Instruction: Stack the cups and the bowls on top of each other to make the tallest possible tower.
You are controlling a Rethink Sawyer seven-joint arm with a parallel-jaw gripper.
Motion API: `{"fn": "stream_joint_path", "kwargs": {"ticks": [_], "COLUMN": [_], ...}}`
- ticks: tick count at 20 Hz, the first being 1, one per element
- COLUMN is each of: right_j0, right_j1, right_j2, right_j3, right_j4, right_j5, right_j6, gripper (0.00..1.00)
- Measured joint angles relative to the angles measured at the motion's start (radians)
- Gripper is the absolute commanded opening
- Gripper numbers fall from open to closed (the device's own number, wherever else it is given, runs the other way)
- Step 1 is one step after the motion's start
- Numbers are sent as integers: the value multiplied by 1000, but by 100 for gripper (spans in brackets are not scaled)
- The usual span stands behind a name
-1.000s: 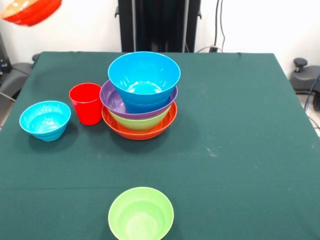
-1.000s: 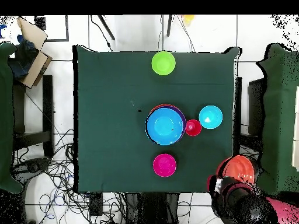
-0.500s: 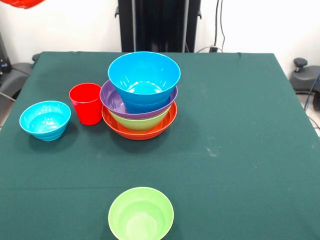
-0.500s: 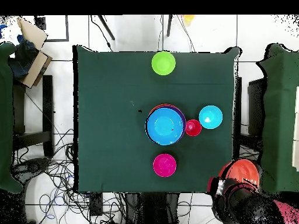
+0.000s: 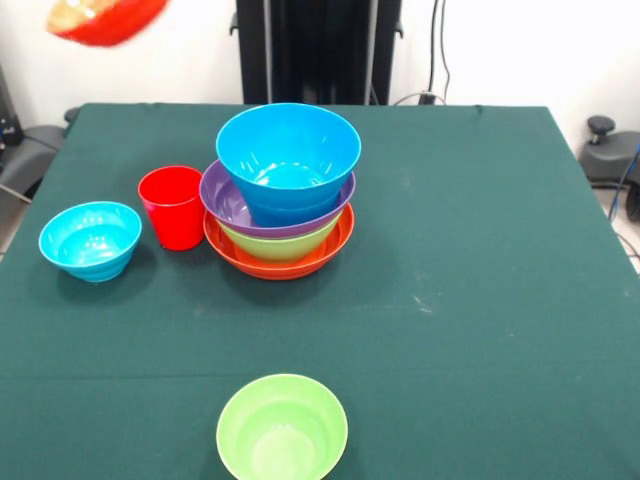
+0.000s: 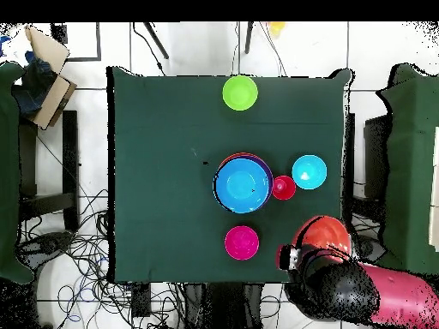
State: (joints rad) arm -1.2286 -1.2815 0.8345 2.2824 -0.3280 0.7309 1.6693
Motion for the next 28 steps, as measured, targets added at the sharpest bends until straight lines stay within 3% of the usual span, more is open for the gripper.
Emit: {"fn": "stream_joint_path", "kwargs": {"ticks": [7, 13, 19, 28], "right_j0": [193, 282, 320, 341], "right_j1": [156, 232, 250, 203], "right_j2": [-52, -94, -136, -193], "right_j3": [-135, -233, -285, -269], "right_j4": [-31, -32, -28, -7], "right_j5": [0, 0, 12, 5], "right_j6": [0, 0, 0, 1], "gripper": [0, 0, 0, 0]}}
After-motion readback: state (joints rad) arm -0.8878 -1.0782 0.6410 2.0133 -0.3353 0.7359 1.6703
